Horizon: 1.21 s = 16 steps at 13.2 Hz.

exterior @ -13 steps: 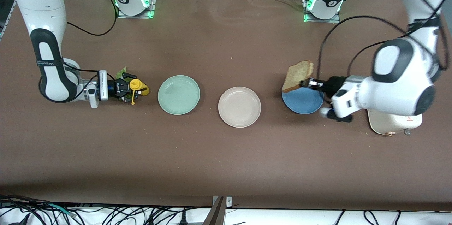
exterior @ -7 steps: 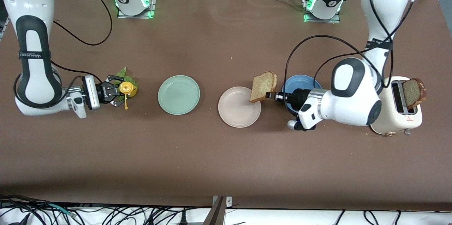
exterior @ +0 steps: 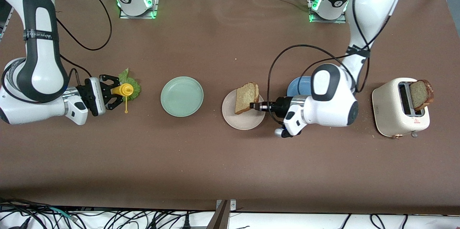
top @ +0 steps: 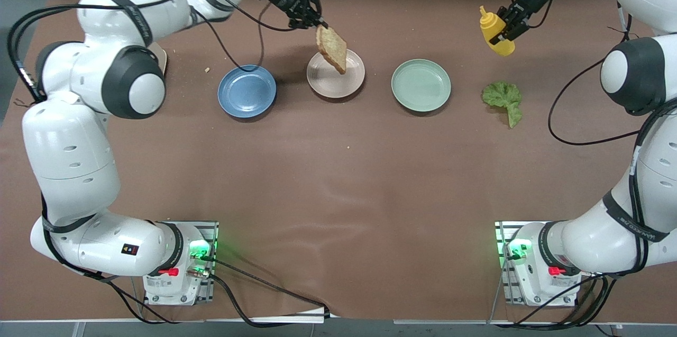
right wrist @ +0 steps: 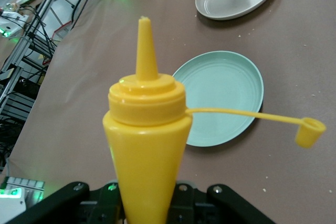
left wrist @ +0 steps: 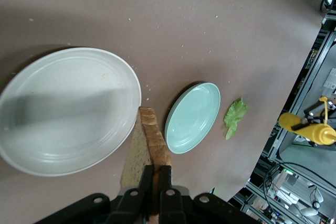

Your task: Make sandwich in beige plate with both arms

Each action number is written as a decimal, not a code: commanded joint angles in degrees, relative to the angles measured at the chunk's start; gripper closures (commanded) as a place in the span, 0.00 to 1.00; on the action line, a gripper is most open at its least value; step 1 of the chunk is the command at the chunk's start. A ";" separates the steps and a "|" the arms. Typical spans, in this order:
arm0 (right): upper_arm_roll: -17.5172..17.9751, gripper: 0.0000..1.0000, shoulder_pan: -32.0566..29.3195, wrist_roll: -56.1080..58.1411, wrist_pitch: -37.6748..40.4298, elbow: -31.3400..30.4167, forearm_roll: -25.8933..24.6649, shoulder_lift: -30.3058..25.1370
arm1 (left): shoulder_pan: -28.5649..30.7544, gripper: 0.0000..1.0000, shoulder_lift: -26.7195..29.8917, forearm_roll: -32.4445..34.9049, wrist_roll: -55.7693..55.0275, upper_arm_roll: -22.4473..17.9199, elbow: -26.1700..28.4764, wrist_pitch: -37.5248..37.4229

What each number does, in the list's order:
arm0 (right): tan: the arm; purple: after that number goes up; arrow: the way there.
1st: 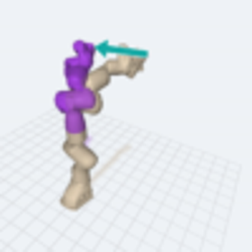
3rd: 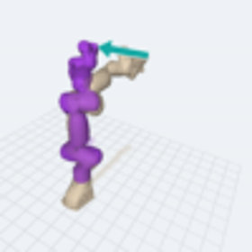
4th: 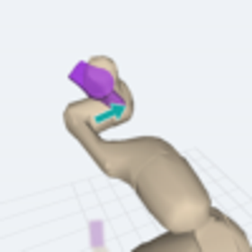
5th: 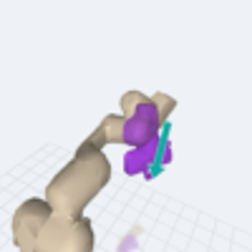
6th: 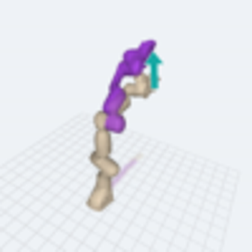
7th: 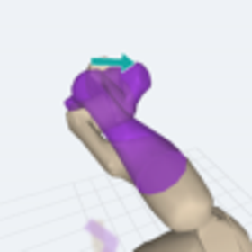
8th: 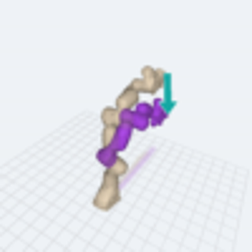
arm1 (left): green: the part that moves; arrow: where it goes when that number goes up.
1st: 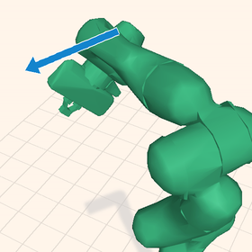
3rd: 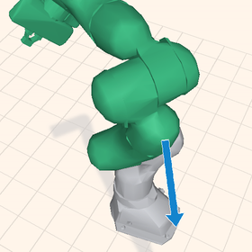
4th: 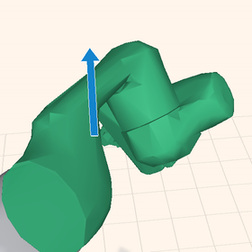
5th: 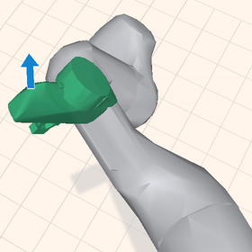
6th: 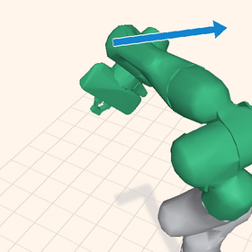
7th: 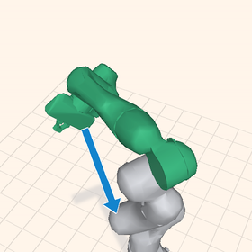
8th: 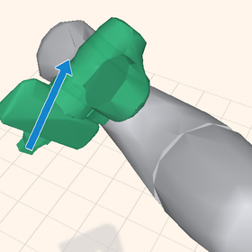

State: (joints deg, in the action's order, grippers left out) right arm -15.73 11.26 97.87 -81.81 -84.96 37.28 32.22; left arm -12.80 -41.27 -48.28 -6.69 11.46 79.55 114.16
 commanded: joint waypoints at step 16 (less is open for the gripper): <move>0.17 1.00 8.78 -19.82 0.95 0.76 -11.53 -8.14 | -3.81 0.22 -5.66 -2.26 0.19 -0.73 0.43 7.40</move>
State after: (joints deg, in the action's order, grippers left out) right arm -15.69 19.72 79.20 -81.50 -84.16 26.49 24.82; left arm -16.14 -46.85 -49.13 -7.45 11.34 79.78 121.11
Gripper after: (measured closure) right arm 0.890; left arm 0.855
